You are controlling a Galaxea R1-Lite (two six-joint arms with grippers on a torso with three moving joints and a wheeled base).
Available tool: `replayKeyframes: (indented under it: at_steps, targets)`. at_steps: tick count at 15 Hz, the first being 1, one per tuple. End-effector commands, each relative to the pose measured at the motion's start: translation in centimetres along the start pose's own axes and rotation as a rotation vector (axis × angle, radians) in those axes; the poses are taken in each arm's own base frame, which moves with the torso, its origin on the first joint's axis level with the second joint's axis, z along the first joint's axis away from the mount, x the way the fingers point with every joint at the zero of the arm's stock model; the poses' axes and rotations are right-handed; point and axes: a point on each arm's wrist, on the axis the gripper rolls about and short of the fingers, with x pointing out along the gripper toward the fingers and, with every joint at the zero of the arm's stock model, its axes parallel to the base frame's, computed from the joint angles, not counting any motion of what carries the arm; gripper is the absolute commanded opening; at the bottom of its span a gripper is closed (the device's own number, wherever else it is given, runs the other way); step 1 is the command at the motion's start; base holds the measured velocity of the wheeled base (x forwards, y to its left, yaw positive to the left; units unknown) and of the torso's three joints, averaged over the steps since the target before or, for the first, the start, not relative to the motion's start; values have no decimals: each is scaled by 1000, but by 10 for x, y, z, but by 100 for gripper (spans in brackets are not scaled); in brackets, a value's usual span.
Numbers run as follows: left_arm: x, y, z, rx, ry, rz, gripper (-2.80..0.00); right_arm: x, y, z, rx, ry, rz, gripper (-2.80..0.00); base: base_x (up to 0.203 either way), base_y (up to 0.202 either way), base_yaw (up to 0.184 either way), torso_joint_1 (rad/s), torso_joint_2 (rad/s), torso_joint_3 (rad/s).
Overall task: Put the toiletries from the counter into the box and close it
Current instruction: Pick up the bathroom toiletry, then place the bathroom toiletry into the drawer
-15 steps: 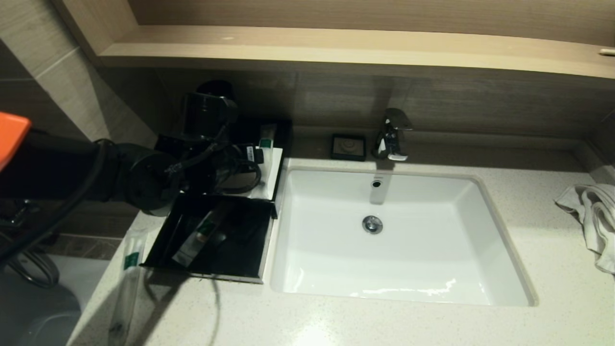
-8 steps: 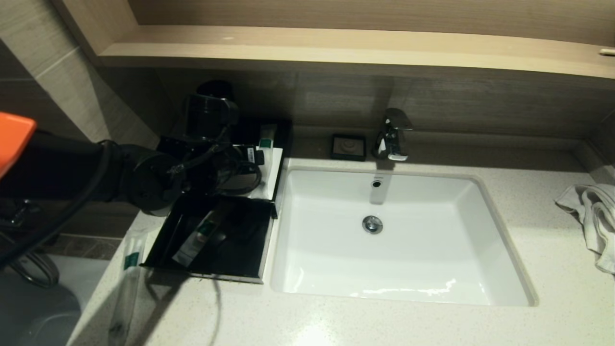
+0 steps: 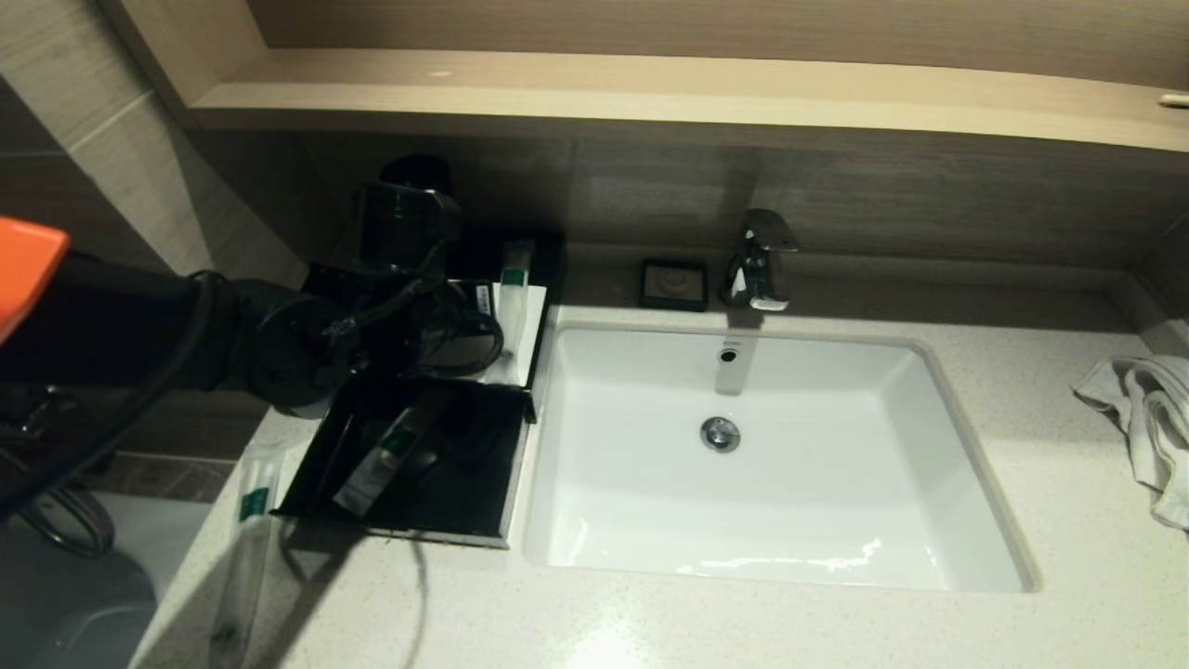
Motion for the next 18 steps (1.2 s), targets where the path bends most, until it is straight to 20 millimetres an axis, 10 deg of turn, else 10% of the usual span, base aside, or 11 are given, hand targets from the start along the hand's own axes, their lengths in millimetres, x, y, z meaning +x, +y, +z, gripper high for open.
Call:
replayKeyframes:
  at_steps: [1, 9, 18]
  targets:
    - [-2, 0, 2, -5, -7, 1, -280, 0, 0, 0, -1, 0, 0, -280, 0, 0, 0, 0, 0, 0]
    - [-20, 6, 17, -27, -49, -7, -280, 0, 0, 0, -1, 0, 1, -280, 0, 0, 0, 0, 0, 0]
    - [-104, 26, 3, 5, -33, -84, -280, 0, 0, 0, -1, 0, 0, -280, 0, 0, 0, 0, 0, 0]
